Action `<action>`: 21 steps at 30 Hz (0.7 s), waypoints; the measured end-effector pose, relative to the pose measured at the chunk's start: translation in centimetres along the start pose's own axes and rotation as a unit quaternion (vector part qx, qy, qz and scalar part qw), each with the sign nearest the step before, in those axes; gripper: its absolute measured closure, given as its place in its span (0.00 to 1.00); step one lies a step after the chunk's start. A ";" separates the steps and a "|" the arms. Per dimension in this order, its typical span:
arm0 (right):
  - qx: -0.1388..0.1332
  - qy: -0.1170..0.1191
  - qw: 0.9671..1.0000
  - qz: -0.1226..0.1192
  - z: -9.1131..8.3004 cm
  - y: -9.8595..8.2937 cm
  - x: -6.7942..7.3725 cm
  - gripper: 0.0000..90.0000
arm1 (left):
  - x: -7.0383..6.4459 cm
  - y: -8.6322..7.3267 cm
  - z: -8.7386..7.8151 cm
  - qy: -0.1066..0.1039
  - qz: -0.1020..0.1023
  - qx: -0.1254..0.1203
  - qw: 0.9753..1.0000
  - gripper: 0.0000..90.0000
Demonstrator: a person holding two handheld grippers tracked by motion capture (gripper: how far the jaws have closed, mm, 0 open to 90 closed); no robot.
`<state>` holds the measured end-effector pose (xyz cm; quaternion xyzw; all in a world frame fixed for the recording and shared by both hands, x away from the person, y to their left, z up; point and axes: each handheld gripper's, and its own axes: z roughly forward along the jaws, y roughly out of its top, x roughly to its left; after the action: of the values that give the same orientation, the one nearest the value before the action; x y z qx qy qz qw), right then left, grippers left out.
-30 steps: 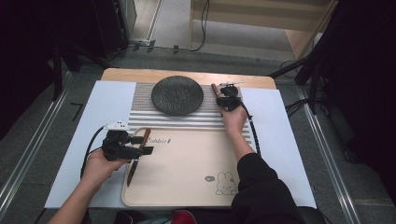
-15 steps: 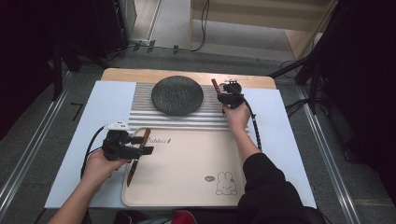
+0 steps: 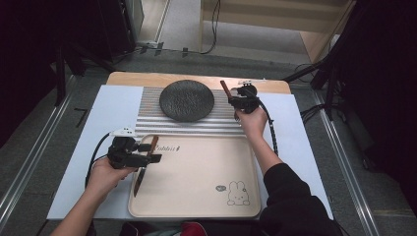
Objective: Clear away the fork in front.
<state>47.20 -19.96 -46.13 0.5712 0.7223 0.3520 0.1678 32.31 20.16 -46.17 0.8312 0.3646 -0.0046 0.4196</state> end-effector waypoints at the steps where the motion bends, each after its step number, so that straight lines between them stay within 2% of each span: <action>1: 0.001 0.002 1.000 -0.003 -0.2 0.0 0.1 0.83 | 0.0 0.0 0.0 0.000 0.000 0.000 1.000 0.37; 4: -0.006 0.014 1.000 -0.005 -0.8 0.0 0.2 0.83 | -0.1 0.0 0.0 0.006 0.005 0.001 1.000 0.37; 12: -0.017 0.035 0.999 -0.017 -2.0 0.1 0.6 0.83 | -0.1 0.4 0.1 0.007 -0.001 -0.002 1.000 0.36; 17: -0.028 0.053 0.998 -0.036 -2.8 -0.2 1.4 0.83 | -0.1 1.0 0.1 0.008 -0.009 -0.006 1.000 0.36; 21: -0.038 0.072 0.996 -0.044 -3.3 -0.6 2.0 0.83 | -0.1 1.9 0.1 0.020 -0.014 -0.007 1.000 0.34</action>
<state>44.04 -19.20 -43.97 0.5056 0.7430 0.4115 0.1518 33.38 19.34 -44.87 0.8233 0.3842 0.0087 0.4177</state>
